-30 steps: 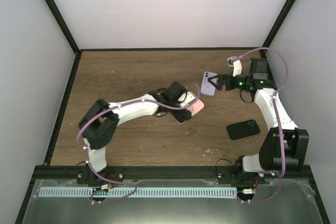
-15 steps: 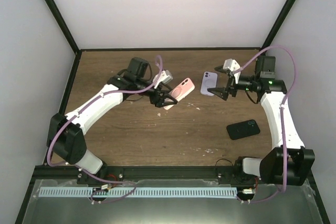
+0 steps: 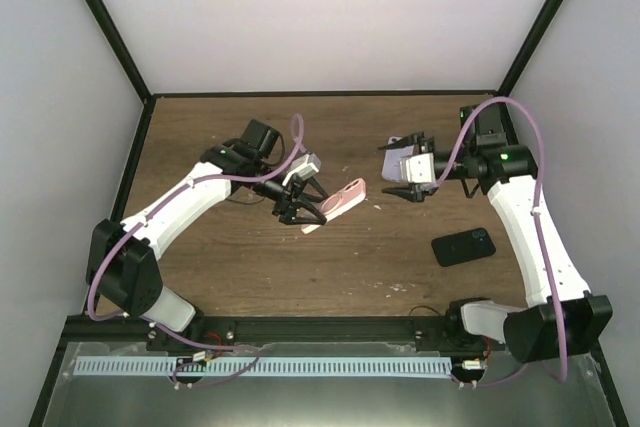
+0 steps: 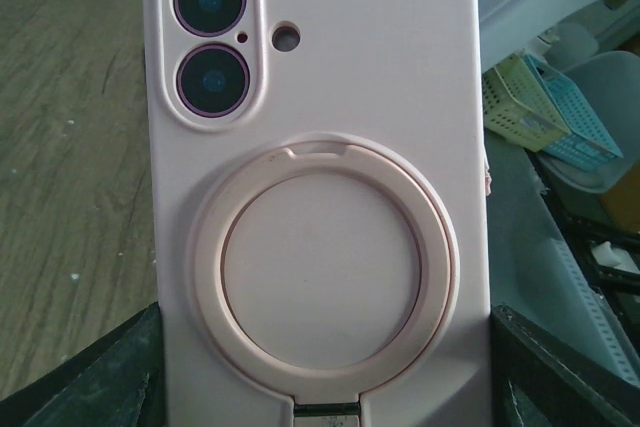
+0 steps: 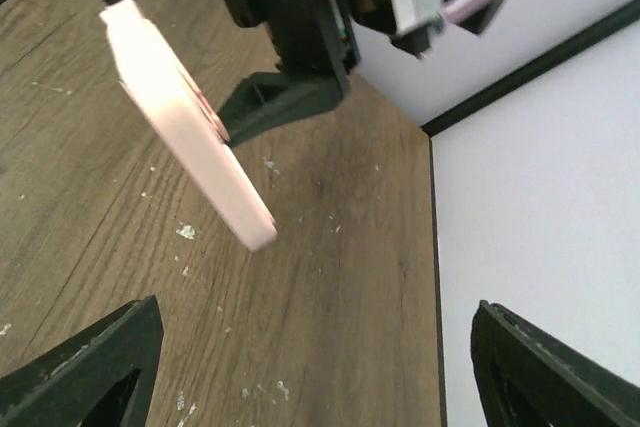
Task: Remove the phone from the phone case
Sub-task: Adjust the phone.
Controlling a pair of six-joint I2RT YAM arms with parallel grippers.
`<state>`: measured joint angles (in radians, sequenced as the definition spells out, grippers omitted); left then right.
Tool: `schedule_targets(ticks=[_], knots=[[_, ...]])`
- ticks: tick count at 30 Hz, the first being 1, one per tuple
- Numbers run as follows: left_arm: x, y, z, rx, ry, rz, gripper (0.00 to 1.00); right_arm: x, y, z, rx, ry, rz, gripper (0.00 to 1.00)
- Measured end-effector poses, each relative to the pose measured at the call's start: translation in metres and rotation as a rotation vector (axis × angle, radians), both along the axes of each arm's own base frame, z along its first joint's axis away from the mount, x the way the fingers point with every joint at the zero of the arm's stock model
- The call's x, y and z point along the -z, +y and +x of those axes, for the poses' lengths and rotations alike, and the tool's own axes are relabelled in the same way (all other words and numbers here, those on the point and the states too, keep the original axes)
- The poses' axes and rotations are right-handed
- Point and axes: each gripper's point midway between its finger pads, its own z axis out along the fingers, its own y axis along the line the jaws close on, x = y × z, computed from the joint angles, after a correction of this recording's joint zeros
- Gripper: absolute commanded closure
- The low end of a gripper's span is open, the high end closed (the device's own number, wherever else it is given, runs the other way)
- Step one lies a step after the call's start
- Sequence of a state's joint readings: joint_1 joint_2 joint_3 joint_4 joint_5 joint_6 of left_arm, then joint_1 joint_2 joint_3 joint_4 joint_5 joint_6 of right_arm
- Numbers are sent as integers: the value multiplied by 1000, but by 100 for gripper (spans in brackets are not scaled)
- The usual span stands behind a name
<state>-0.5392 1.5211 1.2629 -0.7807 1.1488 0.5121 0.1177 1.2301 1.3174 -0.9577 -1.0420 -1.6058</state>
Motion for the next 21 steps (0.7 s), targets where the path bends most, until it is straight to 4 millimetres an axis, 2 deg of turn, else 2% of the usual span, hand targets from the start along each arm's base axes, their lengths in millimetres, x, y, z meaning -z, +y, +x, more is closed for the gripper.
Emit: schedule_targets(ticks=[5,9,16,21], knots=[[-3,1,-7,28,16,-21,60,4,19,-30,-106,-114,-57,33],[-5,0,-12,48,18,-30,60,11,35,-53,-178,-135,-78,39],[-5,-4,-20,78,10,-26,60,23,50,-63,-221,-134,-122,56],[-1,-7,-26,104,-15,-4,61,32,54,-63,-229,-139,-162,74]])
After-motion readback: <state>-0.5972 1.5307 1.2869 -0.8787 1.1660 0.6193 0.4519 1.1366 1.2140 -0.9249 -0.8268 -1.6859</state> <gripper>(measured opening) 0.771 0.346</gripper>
